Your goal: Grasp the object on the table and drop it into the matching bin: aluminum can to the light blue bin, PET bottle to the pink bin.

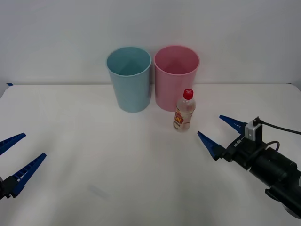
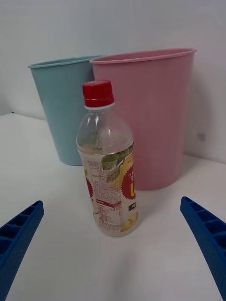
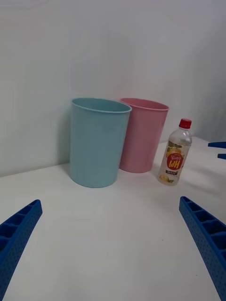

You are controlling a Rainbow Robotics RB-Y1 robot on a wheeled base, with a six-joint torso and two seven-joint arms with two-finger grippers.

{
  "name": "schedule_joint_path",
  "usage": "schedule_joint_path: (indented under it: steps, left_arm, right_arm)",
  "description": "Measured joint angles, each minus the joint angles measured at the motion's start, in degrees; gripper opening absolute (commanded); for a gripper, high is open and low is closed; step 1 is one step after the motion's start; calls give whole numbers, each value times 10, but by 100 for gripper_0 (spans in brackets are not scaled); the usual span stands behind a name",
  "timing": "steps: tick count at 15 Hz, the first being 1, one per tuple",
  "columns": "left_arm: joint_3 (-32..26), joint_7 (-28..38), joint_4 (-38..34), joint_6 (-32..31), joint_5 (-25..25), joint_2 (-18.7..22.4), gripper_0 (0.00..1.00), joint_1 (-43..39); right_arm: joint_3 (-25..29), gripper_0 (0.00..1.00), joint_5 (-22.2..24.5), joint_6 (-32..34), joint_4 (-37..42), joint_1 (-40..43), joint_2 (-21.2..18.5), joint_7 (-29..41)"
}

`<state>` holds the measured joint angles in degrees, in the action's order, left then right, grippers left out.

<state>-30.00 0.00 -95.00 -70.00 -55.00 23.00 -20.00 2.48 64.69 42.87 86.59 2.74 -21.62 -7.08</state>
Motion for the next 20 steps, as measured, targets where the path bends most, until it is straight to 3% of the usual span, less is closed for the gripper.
schedule_joint_path:
  steps: [8,14,20]
  left_arm:
    - [0,0,0,0,0,0,100,0]
    - [0,0,0,0,0,0,100,0]
    - [0,0,0,0,0,0,100,0]
  right_arm:
    - [-75,100,-1,-95,-57,-64,3,-19]
    - [-81,100,12,-122,-122,-117,48,-40]
    - [-102,100,12,-163,-172,-163,67,-59]
